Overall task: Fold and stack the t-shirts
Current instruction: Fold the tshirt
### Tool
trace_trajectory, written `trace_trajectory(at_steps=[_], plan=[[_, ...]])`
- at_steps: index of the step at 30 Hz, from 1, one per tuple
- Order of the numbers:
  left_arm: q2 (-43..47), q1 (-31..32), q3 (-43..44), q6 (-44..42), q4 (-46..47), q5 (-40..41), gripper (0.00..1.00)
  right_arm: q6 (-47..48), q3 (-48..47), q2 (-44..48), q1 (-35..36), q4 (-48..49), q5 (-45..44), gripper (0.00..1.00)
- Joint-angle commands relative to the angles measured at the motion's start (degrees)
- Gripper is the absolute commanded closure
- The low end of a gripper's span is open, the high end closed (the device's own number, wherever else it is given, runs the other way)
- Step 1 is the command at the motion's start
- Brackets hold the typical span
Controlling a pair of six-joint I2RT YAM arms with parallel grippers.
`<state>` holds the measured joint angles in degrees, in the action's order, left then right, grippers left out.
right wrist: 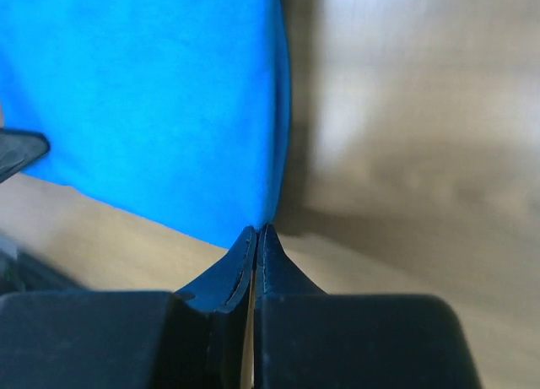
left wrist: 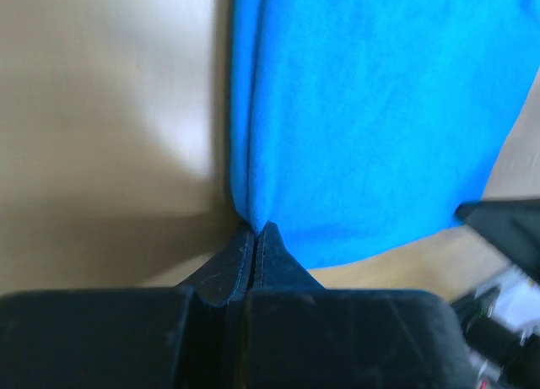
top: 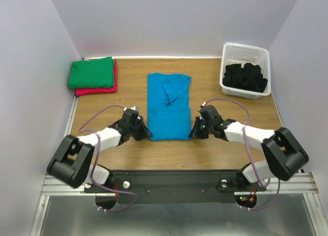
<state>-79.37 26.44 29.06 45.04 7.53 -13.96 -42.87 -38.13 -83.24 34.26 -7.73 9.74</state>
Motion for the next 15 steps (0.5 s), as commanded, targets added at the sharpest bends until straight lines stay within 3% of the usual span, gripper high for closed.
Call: trace_trajectory(at_steps=[1, 9, 15], plan=[[9.65, 4.13, -5.76, 3.55, -7.07, 0.60, 1.00, -0.01, 5.77, 10.60, 1.85, 0.26, 6.34, 0.99], [29.96, 10.74, -8.85, 8.75, -19.29, -0.46, 1.00, -4.76, 11.41, 25.65, 9.59, -8.88, 6.52, 0.99], [39.38, 10.83, -4.28, 9.46, -24.93, 3.84, 1.00, -4.33, 5.71, 27.70, 10.21, -11.34, 1.70, 0.99]])
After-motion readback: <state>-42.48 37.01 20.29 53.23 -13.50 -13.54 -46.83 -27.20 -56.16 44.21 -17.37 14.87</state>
